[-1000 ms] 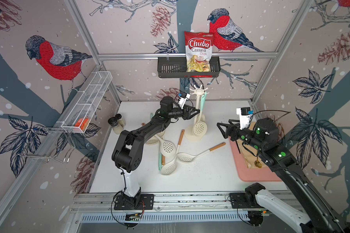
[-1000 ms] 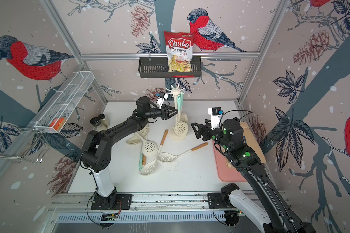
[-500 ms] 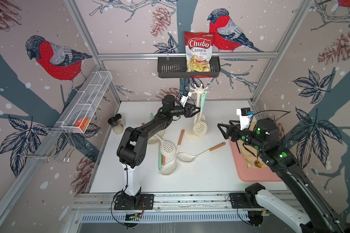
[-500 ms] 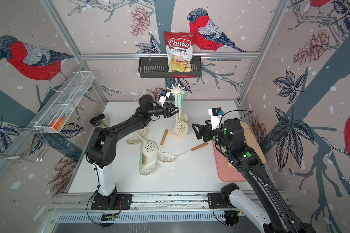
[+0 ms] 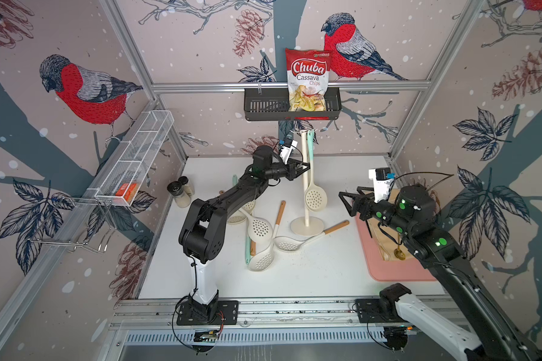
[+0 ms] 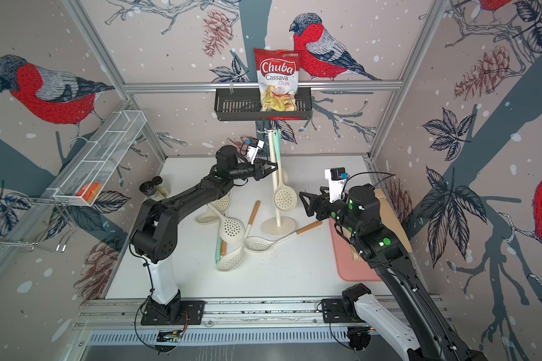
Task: Hang the skimmer on the kitchen utensil rack
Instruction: Adjust the rack at the center of the board.
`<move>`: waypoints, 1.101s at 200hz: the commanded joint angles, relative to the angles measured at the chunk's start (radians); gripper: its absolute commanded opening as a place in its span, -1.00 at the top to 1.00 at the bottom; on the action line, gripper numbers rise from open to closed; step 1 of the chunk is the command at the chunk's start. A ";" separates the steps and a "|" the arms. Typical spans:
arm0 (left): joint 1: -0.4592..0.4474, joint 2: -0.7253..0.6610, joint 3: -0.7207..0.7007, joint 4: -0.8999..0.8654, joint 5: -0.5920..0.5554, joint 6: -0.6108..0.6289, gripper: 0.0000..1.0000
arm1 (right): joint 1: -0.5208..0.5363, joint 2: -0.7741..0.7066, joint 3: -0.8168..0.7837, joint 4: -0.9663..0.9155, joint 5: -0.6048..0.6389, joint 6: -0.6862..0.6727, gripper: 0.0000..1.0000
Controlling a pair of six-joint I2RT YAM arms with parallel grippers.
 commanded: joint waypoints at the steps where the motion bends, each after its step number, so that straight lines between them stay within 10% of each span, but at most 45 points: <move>1: -0.041 -0.077 0.053 -0.127 -0.342 0.153 1.00 | -0.002 -0.014 -0.013 0.006 0.041 -0.002 -0.73; 50: -0.177 -0.184 0.010 -0.098 -0.878 0.224 1.00 | -0.004 -0.044 -0.067 0.030 0.092 0.015 -0.73; 87: -0.245 -0.176 -0.029 0.025 -1.073 0.241 1.00 | -0.004 -0.066 -0.102 0.054 0.102 0.029 -0.73; 220: -0.309 -0.040 -0.020 0.205 -1.100 0.251 1.00 | -0.005 -0.086 -0.153 0.074 0.093 0.051 -0.73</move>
